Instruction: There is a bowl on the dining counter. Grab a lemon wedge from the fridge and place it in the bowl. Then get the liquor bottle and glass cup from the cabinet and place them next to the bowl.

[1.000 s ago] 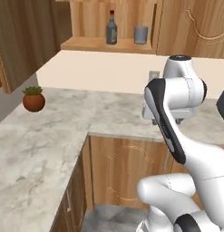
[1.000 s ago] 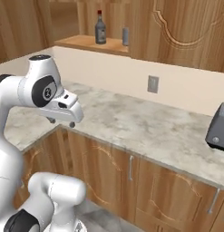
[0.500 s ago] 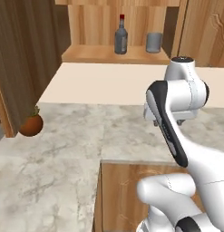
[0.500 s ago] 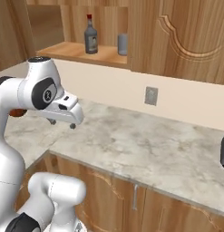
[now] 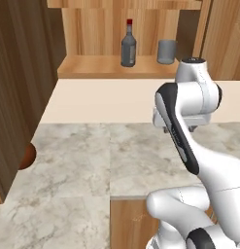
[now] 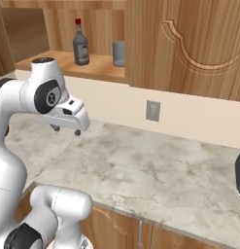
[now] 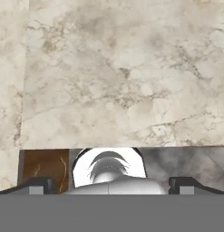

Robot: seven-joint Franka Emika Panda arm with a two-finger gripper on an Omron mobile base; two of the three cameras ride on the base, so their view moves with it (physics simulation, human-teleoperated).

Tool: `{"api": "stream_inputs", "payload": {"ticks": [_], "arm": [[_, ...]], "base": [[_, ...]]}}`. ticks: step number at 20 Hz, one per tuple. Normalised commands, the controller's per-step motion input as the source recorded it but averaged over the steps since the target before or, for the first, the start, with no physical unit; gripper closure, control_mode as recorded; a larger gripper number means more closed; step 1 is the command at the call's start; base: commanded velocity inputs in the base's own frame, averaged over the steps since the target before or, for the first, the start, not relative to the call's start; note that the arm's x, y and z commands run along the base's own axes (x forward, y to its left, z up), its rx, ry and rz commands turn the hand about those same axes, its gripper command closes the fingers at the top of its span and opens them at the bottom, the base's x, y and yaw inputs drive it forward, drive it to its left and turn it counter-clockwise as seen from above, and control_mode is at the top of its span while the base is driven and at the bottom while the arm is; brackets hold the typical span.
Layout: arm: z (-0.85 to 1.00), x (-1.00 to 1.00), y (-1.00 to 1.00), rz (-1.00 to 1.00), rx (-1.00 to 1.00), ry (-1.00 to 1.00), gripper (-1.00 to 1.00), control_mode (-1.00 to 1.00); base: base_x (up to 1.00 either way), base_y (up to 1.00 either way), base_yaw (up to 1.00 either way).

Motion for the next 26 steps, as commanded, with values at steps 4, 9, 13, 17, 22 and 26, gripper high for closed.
{"api": "stream_inputs", "payload": {"ticks": [4, 9, 13, 17, 22, 26], "arm": [[0.60, -0.14, 0.24, 0.00, 0.00, -0.35, -1.00, -1.00], [0.68, -0.04, 0.12, 0.00, 0.00, -0.43, -1.00, -1.00], [0.77, 0.00, 0.36, 0.00, -0.02, -0.41, -1.00, -1.00], [0.81, 0.04, 0.47, 0.00, -0.07, -0.37, -1.00, -1.00], [0.67, 0.33, 0.21, 0.02, -0.08, -0.29, -1.00, -1.00], [0.52, 0.61, 0.09, 0.02, -0.06, -0.16, -1.00, -1.00]], "base": [[0.00, 0.00, 0.00], [0.00, 0.00, 0.00], [0.00, 0.00, 0.00], [0.00, 0.00, 0.00], [0.00, 0.00, 0.00], [0.00, 0.00, 0.00]]}}
